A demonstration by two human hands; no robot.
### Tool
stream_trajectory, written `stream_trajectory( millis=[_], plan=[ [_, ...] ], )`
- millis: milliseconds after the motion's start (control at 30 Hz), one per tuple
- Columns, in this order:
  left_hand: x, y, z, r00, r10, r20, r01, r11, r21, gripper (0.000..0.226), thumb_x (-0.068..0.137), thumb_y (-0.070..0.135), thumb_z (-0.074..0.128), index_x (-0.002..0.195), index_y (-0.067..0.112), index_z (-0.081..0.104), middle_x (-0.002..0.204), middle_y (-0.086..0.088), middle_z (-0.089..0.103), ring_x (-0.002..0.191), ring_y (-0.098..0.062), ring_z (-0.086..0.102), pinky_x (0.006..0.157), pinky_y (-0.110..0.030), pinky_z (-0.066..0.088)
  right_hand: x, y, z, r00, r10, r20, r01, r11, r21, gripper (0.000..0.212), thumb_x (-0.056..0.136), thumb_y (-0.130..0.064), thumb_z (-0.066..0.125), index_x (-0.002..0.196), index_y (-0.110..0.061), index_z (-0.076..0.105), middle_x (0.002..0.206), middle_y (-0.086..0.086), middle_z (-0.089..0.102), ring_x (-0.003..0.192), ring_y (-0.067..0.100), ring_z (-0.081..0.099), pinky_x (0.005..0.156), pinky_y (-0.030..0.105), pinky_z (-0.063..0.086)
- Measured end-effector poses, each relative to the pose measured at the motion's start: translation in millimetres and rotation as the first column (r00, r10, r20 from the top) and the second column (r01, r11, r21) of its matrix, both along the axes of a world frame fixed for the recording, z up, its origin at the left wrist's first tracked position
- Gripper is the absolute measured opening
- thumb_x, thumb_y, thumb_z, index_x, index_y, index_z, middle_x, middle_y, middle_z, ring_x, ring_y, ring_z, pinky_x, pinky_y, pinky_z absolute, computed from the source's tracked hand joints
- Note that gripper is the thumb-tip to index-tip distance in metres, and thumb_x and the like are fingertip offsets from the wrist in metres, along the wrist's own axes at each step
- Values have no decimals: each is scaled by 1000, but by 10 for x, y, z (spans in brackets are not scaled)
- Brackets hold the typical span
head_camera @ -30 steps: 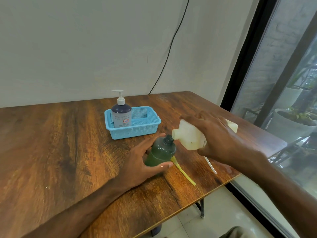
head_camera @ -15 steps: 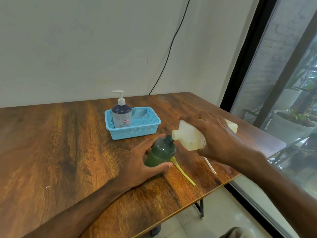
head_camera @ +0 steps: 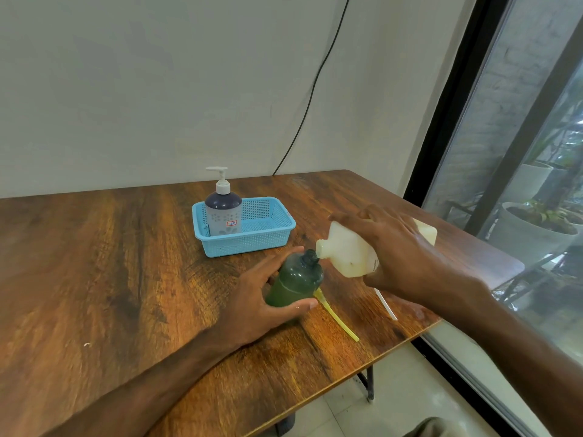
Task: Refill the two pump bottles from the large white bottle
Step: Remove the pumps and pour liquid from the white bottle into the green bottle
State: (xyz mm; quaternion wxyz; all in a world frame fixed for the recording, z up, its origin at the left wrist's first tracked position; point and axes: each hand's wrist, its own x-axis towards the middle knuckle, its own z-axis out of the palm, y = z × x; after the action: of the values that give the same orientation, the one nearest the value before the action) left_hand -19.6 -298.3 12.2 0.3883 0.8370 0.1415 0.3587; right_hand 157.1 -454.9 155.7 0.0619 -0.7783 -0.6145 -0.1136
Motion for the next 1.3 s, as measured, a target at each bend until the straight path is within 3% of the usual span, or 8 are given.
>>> stream_trajectory(
  millis=[233, 500, 833, 1033, 1300],
  plan=[
    [0, -5, 0, 1000, 7, -7, -7, 1000, -7, 92, 76, 61, 86, 156, 39, 46, 147, 22, 60, 136, -4, 57, 106, -41, 57, -16, -2, 16, 1000, -3, 9, 4, 1000, -12, 96, 77, -32, 85, 152, -45, 27, 149, -4, 39, 142, 22, 31, 118, 52, 26],
    [-6, -5, 10, 1000, 8, 2, -8, 1000, 4, 88, 79, 48, 91, 156, 35, 49, 145, 21, 61, 135, -5, 59, 105, -39, 57, -22, 11, 34, 1000, -8, 18, 8, 1000, -23, 98, 77, -32, 85, 153, -45, 25, 150, -3, 39, 143, 22, 31, 118, 54, 26],
    [1, 2, 12, 1000, 10, -9, -10, 1000, 1, 90, 78, 54, 90, 156, 38, 47, 146, 25, 60, 136, 0, 56, 107, -33, 56, -25, 13, 50, 1000, -19, 23, 20, 999, -37, 99, 77, -32, 85, 154, -45, 24, 151, -2, 38, 144, 24, 30, 119, 55, 25],
    [18, 8, 4, 1000, -3, 6, 3, 1000, -15, 91, 78, 56, 89, 156, 38, 48, 146, 21, 61, 135, -8, 60, 104, -43, 58, -6, 16, 41, 1000, -12, 13, 13, 999, -31, 98, 76, -32, 85, 153, -45, 26, 148, -3, 40, 142, 23, 32, 118, 55, 26],
    [12, 22, -16, 1000, 3, -3, -3, 1000, -7, 91, 77, 58, 88, 156, 40, 47, 145, 22, 61, 134, -8, 60, 103, -43, 59, 1, 26, 47, 1000, -9, 17, 10, 1000, -29, 98, 76, -32, 86, 153, -45, 26, 148, -3, 41, 142, 24, 33, 118, 55, 27]
  ],
)
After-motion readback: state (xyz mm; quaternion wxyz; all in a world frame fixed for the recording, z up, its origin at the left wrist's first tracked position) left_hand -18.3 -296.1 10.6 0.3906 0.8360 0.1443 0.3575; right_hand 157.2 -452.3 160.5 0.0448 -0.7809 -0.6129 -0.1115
